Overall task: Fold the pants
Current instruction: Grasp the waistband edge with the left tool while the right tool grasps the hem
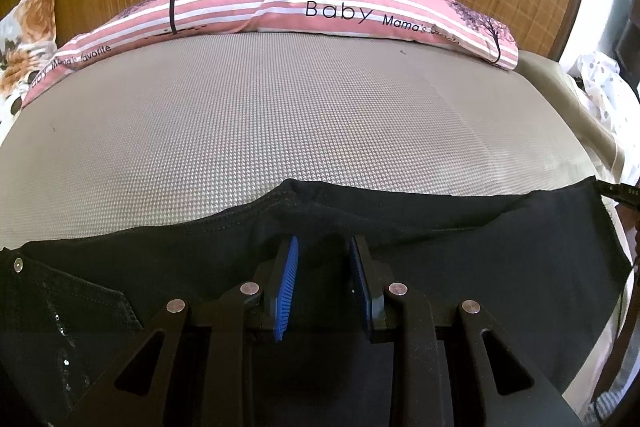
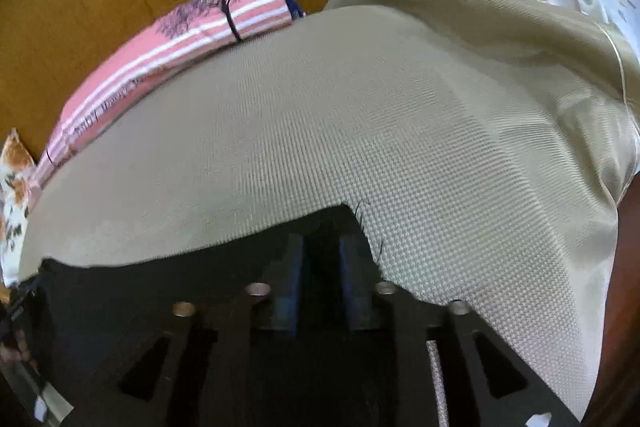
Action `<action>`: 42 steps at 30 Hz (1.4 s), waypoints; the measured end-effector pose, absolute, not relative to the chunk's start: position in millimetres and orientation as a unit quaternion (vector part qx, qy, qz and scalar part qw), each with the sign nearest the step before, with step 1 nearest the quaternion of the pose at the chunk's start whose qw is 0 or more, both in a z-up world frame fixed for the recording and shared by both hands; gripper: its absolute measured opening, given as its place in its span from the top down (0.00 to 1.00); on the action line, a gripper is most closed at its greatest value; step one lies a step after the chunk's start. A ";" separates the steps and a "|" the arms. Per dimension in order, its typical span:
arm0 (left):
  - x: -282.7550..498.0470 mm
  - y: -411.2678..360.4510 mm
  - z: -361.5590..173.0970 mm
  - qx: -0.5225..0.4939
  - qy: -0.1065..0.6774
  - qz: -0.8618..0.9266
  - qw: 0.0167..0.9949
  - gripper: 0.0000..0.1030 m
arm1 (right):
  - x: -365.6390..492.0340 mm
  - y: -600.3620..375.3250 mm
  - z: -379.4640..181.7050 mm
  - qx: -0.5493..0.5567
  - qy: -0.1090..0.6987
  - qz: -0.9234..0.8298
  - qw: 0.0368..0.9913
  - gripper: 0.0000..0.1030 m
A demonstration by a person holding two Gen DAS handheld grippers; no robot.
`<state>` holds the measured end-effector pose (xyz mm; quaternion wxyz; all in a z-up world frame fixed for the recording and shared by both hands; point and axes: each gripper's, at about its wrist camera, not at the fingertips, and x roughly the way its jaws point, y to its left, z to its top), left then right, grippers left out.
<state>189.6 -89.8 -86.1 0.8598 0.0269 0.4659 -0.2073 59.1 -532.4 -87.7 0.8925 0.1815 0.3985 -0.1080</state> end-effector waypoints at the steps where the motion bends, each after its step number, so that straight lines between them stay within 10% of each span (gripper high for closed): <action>1: 189.3 -90.3 -86.3 0.030 0.465 -0.206 0.861 0.72 | 60.6 -531.0 -89.5 0.178 0.398 -0.107 0.894 0.72; 8: 189.3 -91.3 -84.4 0.027 0.466 -0.201 0.861 0.73 | 66.3 -522.1 -87.5 0.148 0.396 -0.120 0.898 0.95; 16: 203.3 -84.7 -91.8 0.025 0.465 -0.165 0.870 0.71 | 74.7 -519.9 -92.7 0.131 0.385 -0.154 0.901 0.96; 21: 202.2 -87.5 -90.1 0.041 0.462 -0.164 0.870 0.71 | 69.1 -521.3 -82.6 0.148 0.389 -0.149 0.897 0.63; 38: 125.0 -69.5 -60.3 0.077 0.449 -0.209 0.865 0.65 | -93.0 -517.5 -100.8 0.246 0.396 -0.198 0.862 0.61; 40: 121.7 -63.1 -61.9 0.069 0.453 -0.202 0.865 0.65 | -95.0 -513.3 -111.5 0.260 0.403 -0.191 0.857 0.65; 42: 121.6 -56.3 -64.6 0.067 0.456 -0.188 0.868 0.65 | -91.6 -506.3 -115.8 0.256 0.404 -0.184 0.859 0.95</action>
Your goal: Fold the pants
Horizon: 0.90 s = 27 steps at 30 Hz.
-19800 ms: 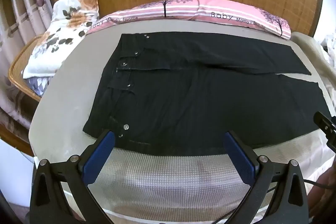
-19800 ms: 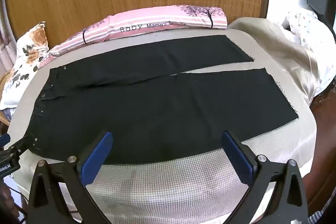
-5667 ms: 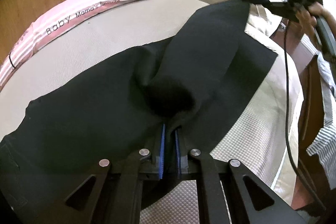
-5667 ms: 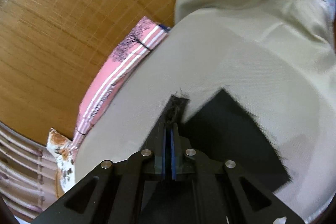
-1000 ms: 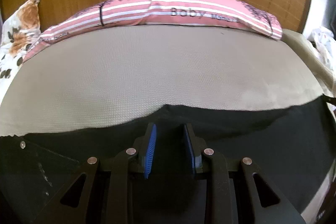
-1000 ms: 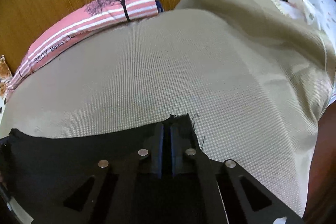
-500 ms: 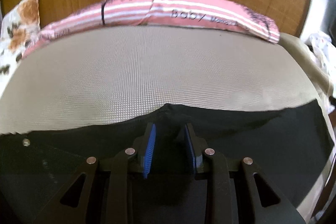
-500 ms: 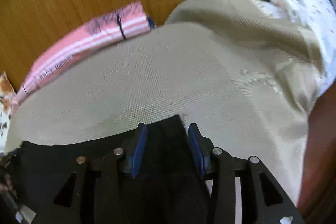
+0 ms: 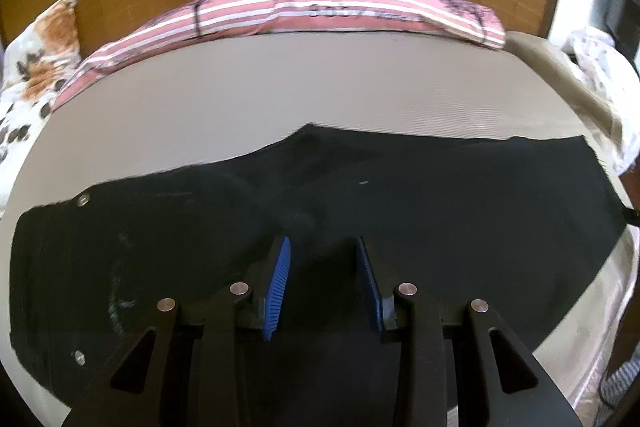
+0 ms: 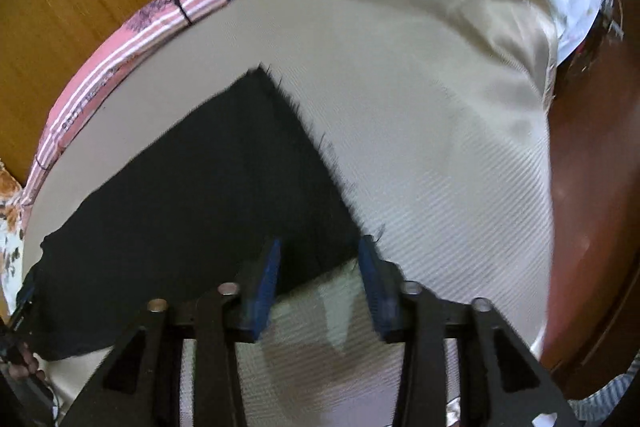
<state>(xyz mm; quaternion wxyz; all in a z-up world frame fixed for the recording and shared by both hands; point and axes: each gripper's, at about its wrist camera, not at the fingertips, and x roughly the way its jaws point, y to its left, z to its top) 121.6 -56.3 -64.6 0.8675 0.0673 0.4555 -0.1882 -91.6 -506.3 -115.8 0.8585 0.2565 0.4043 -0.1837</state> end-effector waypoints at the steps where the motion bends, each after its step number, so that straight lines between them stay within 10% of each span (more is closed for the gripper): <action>1: 123.2 -53.1 -66.4 0.067 0.457 -0.180 0.868 0.65 | -89.8 -502.7 -113.9 0.246 0.403 -0.188 0.861 0.94; 11: 123.4 -34.2 -91.6 0.040 0.470 -0.161 0.867 0.65 | -74.7 -490.9 -115.8 0.181 0.411 -0.233 0.863 0.97; 16: 124.7 -36.1 -83.5 0.047 0.480 -0.174 0.859 0.62 | -75.8 -484.8 -101.7 0.188 0.418 -0.238 0.856 0.58; 27: 114.3 7.8 -84.9 0.013 0.494 -0.189 0.849 0.50 | 28.7 -359.4 -28.8 0.121 0.399 -0.028 0.908 0.57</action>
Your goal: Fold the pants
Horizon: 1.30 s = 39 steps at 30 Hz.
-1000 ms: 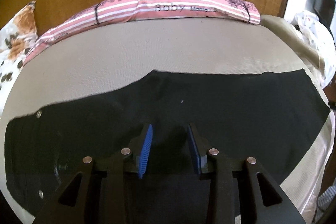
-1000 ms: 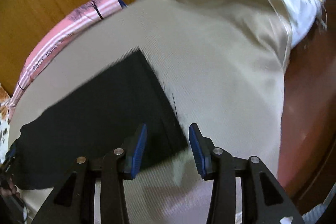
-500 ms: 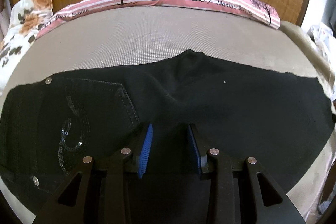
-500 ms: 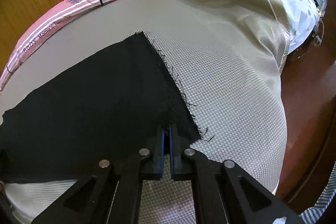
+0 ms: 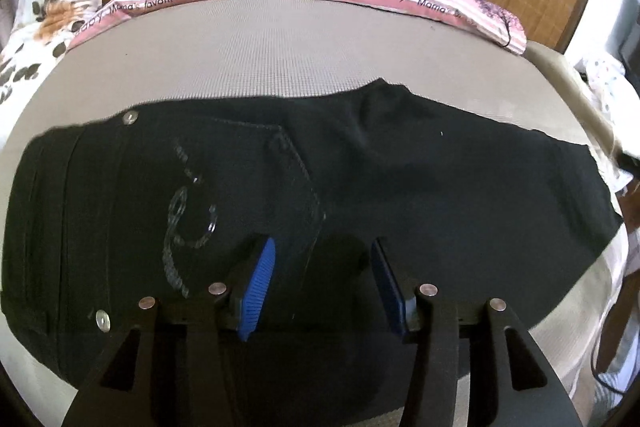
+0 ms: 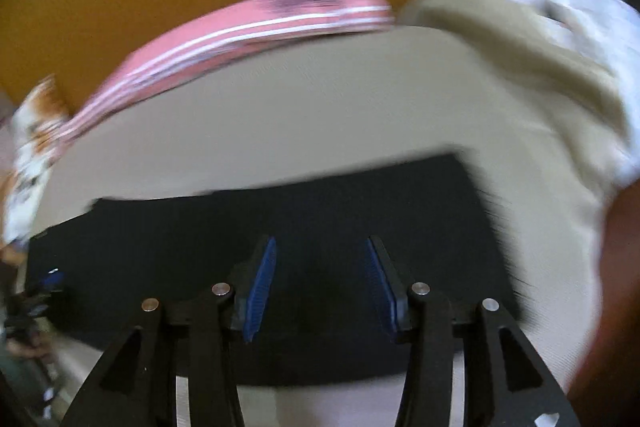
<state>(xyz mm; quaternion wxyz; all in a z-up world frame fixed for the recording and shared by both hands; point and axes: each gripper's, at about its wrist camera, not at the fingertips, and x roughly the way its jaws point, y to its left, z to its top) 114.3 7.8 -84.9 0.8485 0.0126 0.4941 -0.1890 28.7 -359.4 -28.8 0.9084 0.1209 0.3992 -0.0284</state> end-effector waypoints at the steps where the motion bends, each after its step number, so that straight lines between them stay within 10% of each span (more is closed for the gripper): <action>1: 110.0 8.8 -84.9 0.016 0.493 -0.192 0.849 0.50 | 44.5 -342.9 -28.3 0.116 0.403 0.001 0.908 0.57; 17: 91.8 17.9 -92.3 0.014 0.491 -0.204 0.847 0.50 | 226.3 -140.5 -88.4 0.061 0.518 0.282 0.805 0.56; 21: 91.0 20.2 -92.9 0.007 0.490 -0.207 0.847 0.50 | 231.0 -133.3 -86.2 0.059 0.517 0.297 0.800 0.89; 27: 91.1 23.6 -93.6 -0.005 0.489 -0.208 0.847 0.50 | 241.7 -127.9 -91.6 0.048 0.502 0.270 0.820 0.93; 33: 87.1 21.2 -93.4 0.009 0.490 -0.202 0.848 0.50 | 246.0 -121.1 -96.6 0.030 0.490 0.249 0.835 0.92; 39: 90.7 16.1 -83.0 0.025 0.496 -0.207 0.843 0.50 | 234.6 -138.2 -68.1 0.053 0.455 0.238 0.857 0.64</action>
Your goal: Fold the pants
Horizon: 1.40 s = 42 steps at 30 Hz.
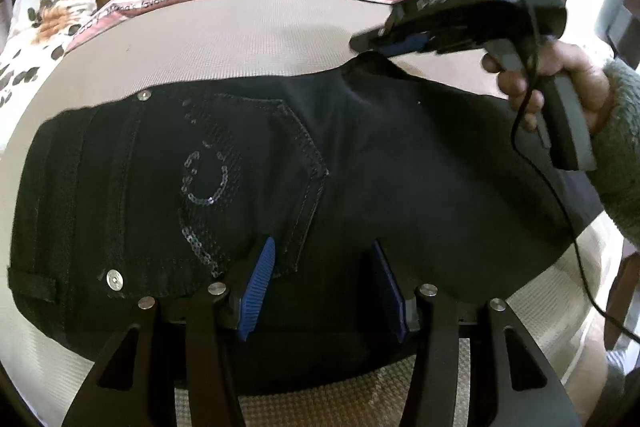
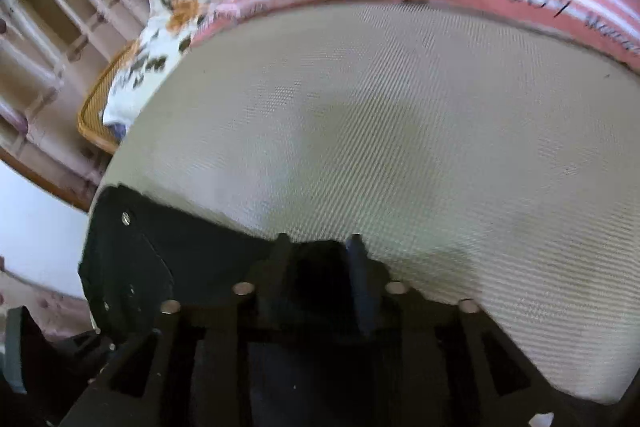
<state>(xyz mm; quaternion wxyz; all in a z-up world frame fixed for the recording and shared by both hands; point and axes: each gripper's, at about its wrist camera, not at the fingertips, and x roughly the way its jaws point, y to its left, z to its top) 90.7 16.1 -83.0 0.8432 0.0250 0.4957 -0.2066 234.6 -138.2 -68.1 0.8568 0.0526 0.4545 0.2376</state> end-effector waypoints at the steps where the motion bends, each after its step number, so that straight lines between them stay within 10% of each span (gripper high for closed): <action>1: 92.2 16.6 -78.6 0.020 0.492 -0.208 0.845 0.50 | 229.5 -144.8 -60.0 0.057 0.444 0.234 0.863 0.64; 31: 221.8 -85.7 -98.4 0.055 0.458 -0.229 0.857 0.49 | 141.0 -306.9 -96.4 0.038 0.423 -0.014 0.905 0.76; 42: 164.5 -46.0 -66.6 0.082 0.445 -0.238 0.860 0.49 | 93.9 -304.0 -74.9 0.069 0.428 -0.001 0.901 0.60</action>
